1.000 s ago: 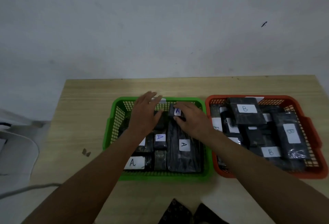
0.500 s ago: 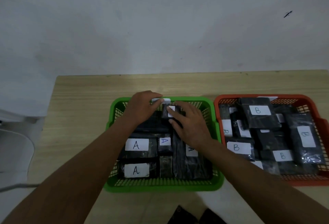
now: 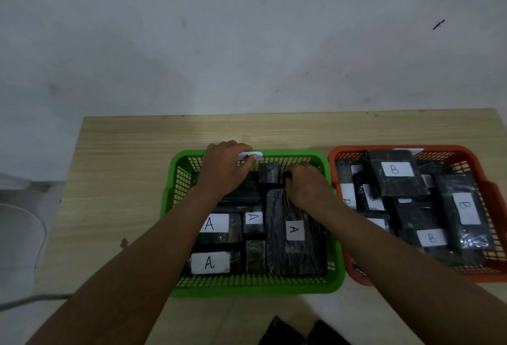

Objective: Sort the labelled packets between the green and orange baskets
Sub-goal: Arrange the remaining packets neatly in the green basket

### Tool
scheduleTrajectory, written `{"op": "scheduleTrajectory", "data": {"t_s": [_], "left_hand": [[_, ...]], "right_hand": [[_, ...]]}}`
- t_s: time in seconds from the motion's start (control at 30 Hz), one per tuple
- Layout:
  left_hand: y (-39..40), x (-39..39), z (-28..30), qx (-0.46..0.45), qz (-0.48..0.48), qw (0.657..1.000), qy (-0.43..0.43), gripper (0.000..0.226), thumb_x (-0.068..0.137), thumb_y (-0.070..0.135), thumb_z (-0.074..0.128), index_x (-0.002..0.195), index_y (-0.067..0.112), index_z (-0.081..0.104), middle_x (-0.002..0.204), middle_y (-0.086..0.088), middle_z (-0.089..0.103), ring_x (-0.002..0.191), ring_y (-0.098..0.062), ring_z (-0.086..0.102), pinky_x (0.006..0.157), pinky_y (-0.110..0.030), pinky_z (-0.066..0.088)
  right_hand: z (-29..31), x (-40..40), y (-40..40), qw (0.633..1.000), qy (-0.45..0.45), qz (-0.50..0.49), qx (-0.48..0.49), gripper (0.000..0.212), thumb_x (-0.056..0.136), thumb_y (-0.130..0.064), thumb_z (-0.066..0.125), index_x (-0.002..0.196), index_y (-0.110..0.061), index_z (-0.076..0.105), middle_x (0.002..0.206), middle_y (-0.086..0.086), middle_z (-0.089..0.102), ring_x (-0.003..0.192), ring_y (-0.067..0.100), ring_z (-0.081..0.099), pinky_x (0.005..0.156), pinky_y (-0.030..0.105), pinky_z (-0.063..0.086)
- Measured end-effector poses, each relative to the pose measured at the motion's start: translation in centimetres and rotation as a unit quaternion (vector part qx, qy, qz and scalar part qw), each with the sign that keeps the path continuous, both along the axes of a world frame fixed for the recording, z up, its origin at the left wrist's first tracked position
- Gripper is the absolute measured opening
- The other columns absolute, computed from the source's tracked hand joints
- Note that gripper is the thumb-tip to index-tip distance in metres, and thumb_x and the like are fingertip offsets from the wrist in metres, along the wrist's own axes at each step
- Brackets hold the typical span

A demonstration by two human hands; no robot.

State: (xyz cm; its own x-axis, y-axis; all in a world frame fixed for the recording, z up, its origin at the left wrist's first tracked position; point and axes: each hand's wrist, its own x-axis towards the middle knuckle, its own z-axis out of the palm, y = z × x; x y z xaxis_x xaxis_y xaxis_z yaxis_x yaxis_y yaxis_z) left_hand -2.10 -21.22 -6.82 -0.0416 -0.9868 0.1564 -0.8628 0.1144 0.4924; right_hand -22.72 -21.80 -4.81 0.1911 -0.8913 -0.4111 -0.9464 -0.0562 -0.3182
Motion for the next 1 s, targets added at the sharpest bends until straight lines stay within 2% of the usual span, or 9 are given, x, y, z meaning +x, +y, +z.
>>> {"op": "scheduleTrajectory", "data": {"t_s": [0.07, 0.23, 0.37, 0.5, 0.63, 0.73, 0.87, 0.93, 1.0], "left_hand": [[0.0, -0.1, -0.2, -0.004, 0.001, 1.0, -0.004, 0.031, 0.093, 0.048, 0.051, 0.103, 0.028, 0.072, 0.085, 0.005, 0.07, 0.075, -0.016, 0.059, 0.075, -0.037, 0.042], [0.3, -0.1, -0.3, -0.011, -0.003, 1.0, -0.009, 0.035, 0.093, 0.05, 0.049, 0.104, 0.027, 0.073, 0.086, 0.004, 0.07, 0.076, -0.017, 0.059, 0.075, -0.035, 0.04], [0.7, -0.2, -0.3, -0.015, 0.003, 1.0, -0.008, 0.036, 0.092, 0.05, 0.05, 0.103, 0.025, 0.073, 0.086, 0.004, 0.07, 0.077, -0.018, 0.06, 0.075, -0.034, 0.037], [0.8, -0.3, 0.0, -0.016, 0.003, 1.0, 0.007, 0.036, 0.091, 0.051, 0.05, 0.103, 0.026, 0.073, 0.088, 0.005, 0.071, 0.079, -0.017, 0.06, 0.078, -0.036, 0.04], [0.7, -0.2, -0.1, -0.024, -0.003, 1.0, 0.002, 0.034, 0.091, 0.048, 0.053, 0.103, 0.024, 0.073, 0.09, 0.004, 0.072, 0.079, -0.017, 0.061, 0.078, -0.036, 0.041], [1.0, -0.7, 0.0, -0.04, 0.01, 0.999, 0.018, 0.034, 0.089, 0.044, 0.061, 0.109, 0.018, 0.072, 0.099, -0.001, 0.072, 0.088, -0.021, 0.063, 0.082, -0.038, 0.046], [2.3, -2.8, 2.2, -0.08, 0.011, 0.992, 0.094, 0.034, 0.089, 0.04, 0.064, 0.108, 0.013, 0.072, 0.099, -0.001, 0.07, 0.092, -0.016, 0.06, 0.081, -0.031, 0.048], [3.2, -4.3, 3.8, -0.011, 0.021, 0.985, 0.174, 0.033, 0.089, 0.044, 0.063, 0.105, 0.017, 0.074, 0.093, 0.004, 0.073, 0.084, -0.008, 0.064, 0.077, -0.024, 0.051], [3.7, -5.5, 5.2, 0.162, 0.032, 0.936, 0.31, 0.028, 0.09, 0.042, 0.063, 0.104, 0.021, 0.075, 0.092, 0.006, 0.074, 0.081, -0.007, 0.07, 0.076, -0.026, 0.058]], "right_hand": [[0.3, 0.3, 0.0, 0.999, 0.03, 0.002, 0.023, 0.019, 0.094, -0.014, 0.053, 0.102, -0.002, 0.064, 0.112, 0.018, 0.062, 0.101, 0.031, 0.061, 0.076, 0.028, 0.046], [1.2, 1.0, -0.1, 0.992, 0.089, 0.04, 0.075, 0.029, 0.095, -0.021, 0.052, 0.116, -0.003, 0.06, 0.136, 0.021, 0.041, 0.121, 0.036, 0.046, 0.101, 0.038, 0.044], [1.5, 1.1, -0.5, 0.989, 0.061, 0.038, 0.125, 0.039, 0.095, -0.026, 0.053, 0.129, -0.007, 0.048, 0.132, 0.017, 0.05, 0.111, 0.029, 0.056, 0.081, 0.03, 0.047], [1.7, 0.7, -1.0, 0.99, 0.026, 0.01, 0.14, 0.03, 0.092, -0.025, 0.058, 0.117, -0.008, 0.057, 0.108, 0.01, 0.062, 0.088, 0.021, 0.056, 0.072, 0.026, 0.049], [1.6, -0.8, 0.5, 0.997, -0.068, -0.031, -0.035, 0.019, 0.083, -0.024, 0.068, 0.093, -0.009, 0.074, 0.094, 0.008, 0.071, 0.087, 0.019, 0.065, 0.079, 0.028, 0.054], [2.0, -2.2, 2.6, 0.96, -0.201, -0.026, -0.194, 0.024, 0.079, -0.019, 0.078, 0.1, -0.008, 0.073, 0.106, 0.007, 0.065, 0.1, 0.013, 0.058, 0.092, 0.015, 0.041], [2.4, -3.4, 4.8, 0.906, -0.289, 0.004, -0.308, 0.032, 0.079, -0.013, 0.08, 0.108, -0.005, 0.071, 0.119, 0.011, 0.063, 0.115, 0.017, 0.057, 0.103, 0.02, 0.042], [2.4, -3.5, 5.2, 0.891, -0.303, 0.005, -0.338, 0.033, 0.077, -0.013, 0.081, 0.107, -0.003, 0.071, 0.119, 0.014, 0.063, 0.115, 0.019, 0.057, 0.103, 0.022, 0.042], [2.3, -3.5, 5.4, 0.886, -0.305, 0.01, -0.349, 0.034, 0.075, -0.012, 0.083, 0.105, -0.002, 0.071, 0.118, 0.015, 0.063, 0.114, 0.023, 0.059, 0.103, 0.026, 0.044]]}}
